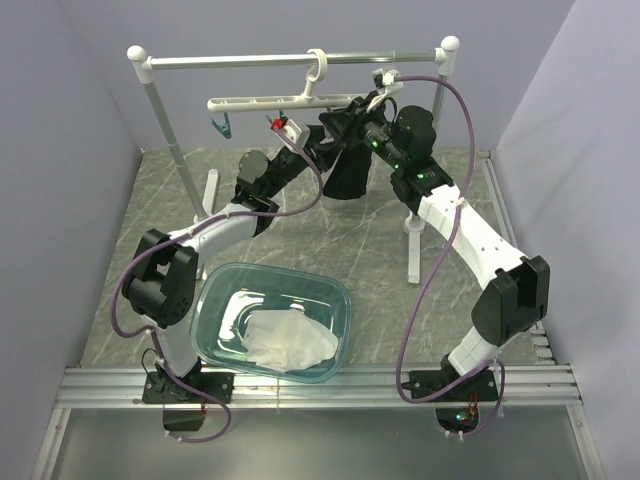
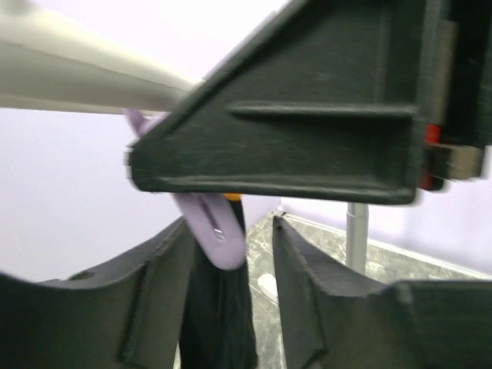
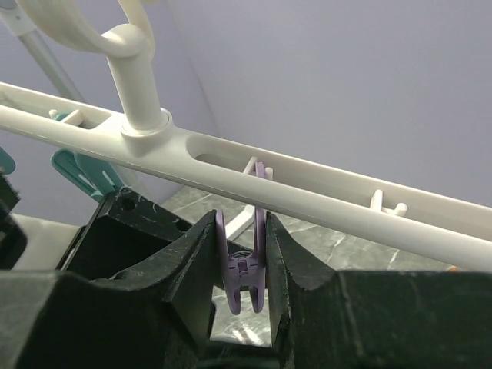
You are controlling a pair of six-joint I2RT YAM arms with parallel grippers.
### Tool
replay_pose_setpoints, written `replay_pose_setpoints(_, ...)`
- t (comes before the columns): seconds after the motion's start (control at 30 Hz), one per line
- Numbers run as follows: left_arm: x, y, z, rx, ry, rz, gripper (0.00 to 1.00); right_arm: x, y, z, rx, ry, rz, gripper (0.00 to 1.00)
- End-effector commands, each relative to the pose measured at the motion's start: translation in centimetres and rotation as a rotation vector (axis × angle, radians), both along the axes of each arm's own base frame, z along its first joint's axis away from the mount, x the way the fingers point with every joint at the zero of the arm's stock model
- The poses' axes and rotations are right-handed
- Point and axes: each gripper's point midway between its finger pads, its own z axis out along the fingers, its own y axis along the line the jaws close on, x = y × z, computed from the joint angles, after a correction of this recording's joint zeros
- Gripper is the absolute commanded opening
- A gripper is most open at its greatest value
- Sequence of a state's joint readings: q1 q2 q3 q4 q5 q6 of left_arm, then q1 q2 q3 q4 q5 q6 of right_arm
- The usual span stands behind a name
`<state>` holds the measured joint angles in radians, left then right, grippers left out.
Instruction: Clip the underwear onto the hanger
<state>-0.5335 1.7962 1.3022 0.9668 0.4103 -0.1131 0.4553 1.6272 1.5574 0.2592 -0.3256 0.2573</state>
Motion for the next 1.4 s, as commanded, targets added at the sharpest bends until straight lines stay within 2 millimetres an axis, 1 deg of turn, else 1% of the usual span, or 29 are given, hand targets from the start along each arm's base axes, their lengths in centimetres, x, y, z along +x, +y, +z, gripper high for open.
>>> replay_pose_setpoints(0.0, -1.0, 1.6, 6.0, -0.119, -0.077, 0.046, 0.48, -1.1, -0.4, 3.3, 0.075, -0.055, 0.029, 0.00)
replay_pose_setpoints(0.03, -0.6, 1.9, 6.2, -0.134, -0.072, 0.072, 0.46, -1.1, -0.4, 3.2, 0.075, -0.051, 0.029, 0.00)
replay_pose_setpoints(0.07, -0.5, 2.1, 6.2, -0.141, -0.068, 0.084, 0.41, -1.1, -0.5, 3.1, 0.073, -0.045, 0.026, 0.00)
replay_pose_setpoints(0.13, -0.3, 2.7, 6.6, -0.163, -0.071, 0.110, 0.36, -1.1, -0.6, 3.1, 0.073, -0.045, 0.020, 0.00)
replay_pose_setpoints(0.2, -0.2, 3.0, 6.8, -0.172, -0.068, 0.124, 0.19, -1.1, -0.7, 2.8, 0.065, -0.040, 0.015, 0.00)
replay_pose_setpoints(0.27, -0.2, 3.0, 6.9, -0.171, -0.069, 0.129, 0.00, -1.1, -0.7, 2.9, 0.067, -0.043, 0.012, 0.00)
replay_pose_setpoints(0.3, -0.2, 3.0, 6.8, -0.167, -0.076, 0.130, 0.00, -0.9, -0.8, 2.8, 0.068, -0.039, 0.005, 0.01)
replay_pose_setpoints(0.33, -0.5, 2.9, 6.8, -0.164, -0.085, 0.118, 0.00, -0.8, -1.0, 2.8, 0.073, -0.039, -0.002, 0.07)
replay_pose_setpoints(0.37, -0.6, 2.8, 6.9, -0.160, -0.089, 0.114, 0.00, -0.8, -0.9, 3.1, 0.078, -0.044, -0.003, 0.17)
replay_pose_setpoints(0.43, -0.8, 2.8, 6.8, -0.149, -0.096, 0.112, 0.00, -0.4, -1.2, 3.1, 0.093, -0.040, -0.026, 0.26)
replay_pose_setpoints(0.47, -0.8, 2.7, 6.9, -0.145, -0.099, 0.115, 0.00, -0.3, -1.3, 3.3, 0.102, -0.047, -0.035, 0.35)
replay_pose_setpoints(0.57, -0.9, 2.6, 6.6, -0.117, -0.118, 0.133, 0.00, 0.6, -2.0, 3.6, 0.140, -0.043, -0.094, 0.42)
replay_pose_setpoints(0.63, -0.9, 2.6, 6.6, -0.108, -0.124, 0.142, 0.00, 1.3, -2.5, 3.6, 0.154, -0.035, -0.131, 0.45)
replay_pose_setpoints(0.67, -0.9, 2.4, 6.5, -0.098, -0.123, 0.148, 0.00, 1.4, -2.5, 3.8, 0.158, -0.035, -0.135, 0.48)
replay_pose_setpoints(0.77, -0.8, 2.3, 6.4, -0.085, -0.130, 0.161, 0.00, 1.8, -2.3, 3.6, 0.163, -0.021, -0.138, 0.50)
replay_pose_setpoints(0.83, -0.8, 2.4, 6.4, -0.083, -0.131, 0.162, 0.00, 1.9, -2.3, 3.5, 0.163, -0.017, -0.136, 0.50)
replay_pose_setpoints(0.93, -0.8, 2.1, 6.2, -0.072, -0.124, 0.156, 0.00, 2.0, -1.9, 3.2, 0.151, -0.012, -0.125, 0.45)
replay_pose_setpoints(1.0, -0.6, 2.0, 6.2, -0.050, -0.146, 0.173, 0.00, 2.0, -1.7, 3.0, 0.138, -0.009, -0.115, 0.33)
replay_pose_setpoints(1.03, -0.7, 1.8, 6.0, -0.044, -0.146, 0.167, 0.03, 2.0, -1.6, 3.0, 0.135, -0.011, -0.108, 0.27)
replay_pose_setpoints(1.07, -0.8, 1.7, 5.9, -0.036, -0.150, 0.163, 0.08, 1.9, -1.5, 2.9, 0.132, -0.012, -0.101, 0.15)
replay_pose_setpoints(1.1, -1.0, 1.8, 6.1, -0.037, -0.152, 0.159, 0.14, 1.8, -1.6, 3.1, 0.132, -0.017, -0.099, 0.09)
replay_pose_setpoints(1.13, -1.0, 1.7, 5.8, -0.036, -0.144, 0.154, 0.27, 1.8, -1.5, 3.0, 0.130, -0.017, -0.098, 0.05)
replay_pose_setpoints(1.17, -1.0, 1.8, 5.8, -0.037, -0.135, 0.151, 0.32, 1.8, -1.5, 3.2, 0.129, -0.019, -0.095, 0.00)
replay_pose_setpoints(1.2, -1.1, 1.8, 5.8, -0.035, -0.125, 0.149, 0.37, 1.7, -1.3, 3.3, 0.125, -0.021, -0.082, 0.00)
replay_pose_setpoints(1.23, -0.8, 2.0, 5.4, -0.038, -0.102, 0.161, 0.45, 1.7, -1.3, 3.5, 0.129, -0.024, -0.081, 0.00)
replay_pose_setpoints(1.33, -1.0, 2.8, 4.8, -0.058, -0.055, 0.162, 0.53, 1.7, -1.3, 3.7, 0.134, -0.022, -0.061, 0.00)
replay_pose_setpoints(1.37, -1.6, 3.2, 5.2, -0.074, -0.051, 0.149, 0.56, 1.7, -1.3, 4.0, 0.147, -0.017, -0.054, 0.00)
